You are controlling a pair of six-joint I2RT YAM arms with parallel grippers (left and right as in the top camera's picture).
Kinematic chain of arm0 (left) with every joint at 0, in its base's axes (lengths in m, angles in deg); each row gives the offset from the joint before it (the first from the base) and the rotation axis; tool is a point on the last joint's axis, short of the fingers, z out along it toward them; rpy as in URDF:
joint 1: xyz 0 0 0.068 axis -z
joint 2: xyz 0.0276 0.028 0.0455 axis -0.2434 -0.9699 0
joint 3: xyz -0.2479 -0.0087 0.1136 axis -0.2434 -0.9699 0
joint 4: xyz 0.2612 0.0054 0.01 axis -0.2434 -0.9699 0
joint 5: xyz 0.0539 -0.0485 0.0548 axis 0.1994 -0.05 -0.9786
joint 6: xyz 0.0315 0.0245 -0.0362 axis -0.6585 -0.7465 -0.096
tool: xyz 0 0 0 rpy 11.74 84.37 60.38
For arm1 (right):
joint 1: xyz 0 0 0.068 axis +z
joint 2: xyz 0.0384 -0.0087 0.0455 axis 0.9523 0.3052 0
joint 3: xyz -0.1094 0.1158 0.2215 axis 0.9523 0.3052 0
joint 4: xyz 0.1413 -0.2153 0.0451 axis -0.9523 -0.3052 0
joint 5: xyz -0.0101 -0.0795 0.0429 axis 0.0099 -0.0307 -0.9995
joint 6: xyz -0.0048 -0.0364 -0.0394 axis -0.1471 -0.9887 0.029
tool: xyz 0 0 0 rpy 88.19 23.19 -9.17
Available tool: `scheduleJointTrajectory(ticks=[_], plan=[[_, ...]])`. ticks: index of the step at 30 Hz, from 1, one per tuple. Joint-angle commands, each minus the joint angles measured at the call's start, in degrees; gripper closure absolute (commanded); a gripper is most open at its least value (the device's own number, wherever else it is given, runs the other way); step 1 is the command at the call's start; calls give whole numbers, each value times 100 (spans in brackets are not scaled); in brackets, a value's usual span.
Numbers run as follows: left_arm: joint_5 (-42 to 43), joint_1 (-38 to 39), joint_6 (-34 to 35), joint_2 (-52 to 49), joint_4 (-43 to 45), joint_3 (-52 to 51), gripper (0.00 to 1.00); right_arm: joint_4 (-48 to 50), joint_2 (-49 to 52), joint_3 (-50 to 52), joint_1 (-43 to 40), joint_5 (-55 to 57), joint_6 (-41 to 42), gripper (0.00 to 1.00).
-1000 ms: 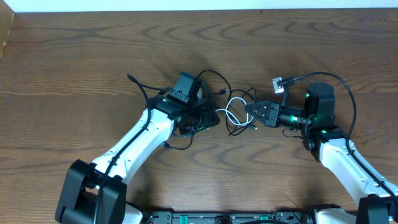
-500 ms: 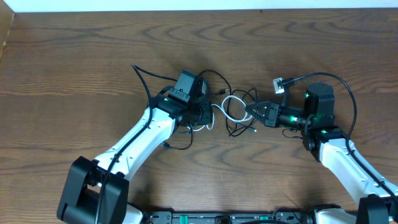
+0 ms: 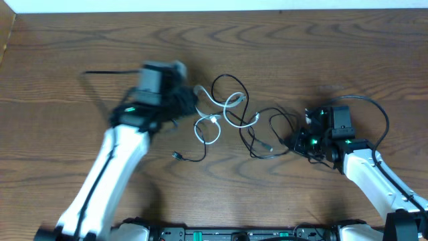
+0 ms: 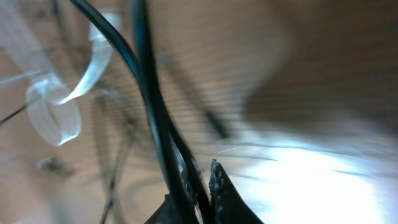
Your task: Untangle cables
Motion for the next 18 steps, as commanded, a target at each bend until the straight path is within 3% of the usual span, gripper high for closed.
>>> scheduleJointTrajectory(ticks=[1, 3, 6, 8, 11, 15, 18], plan=[[1241, -675, 649, 697, 608, 275, 92, -149, -20, -28, -4, 1255, -101, 94], [1906, -1034, 1207, 938, 1335, 275, 92, -114, -20, -28, -2, 1239, -96, 88], [2511, -1198, 1912, 1032, 2236, 275, 92, 83, -20, -28, 2, 861, -103, 48], [2669, -1167, 2120, 1012, 2476, 275, 92, 142, -20, -28, 2, 636, -125, 36], [2697, -933, 2151, 890, 2330, 273, 92, 243, -20, -28, 2, 260, -603, 27], [2769, -326, 2149, 501, 2247, 249, 92, 968, -20, -28, 4, -1191, -1346, 26], [2765, 111, 2149, 168, 2258, 249, 92, 1644, -20, -28, 61, -2081, -1408, 24]])
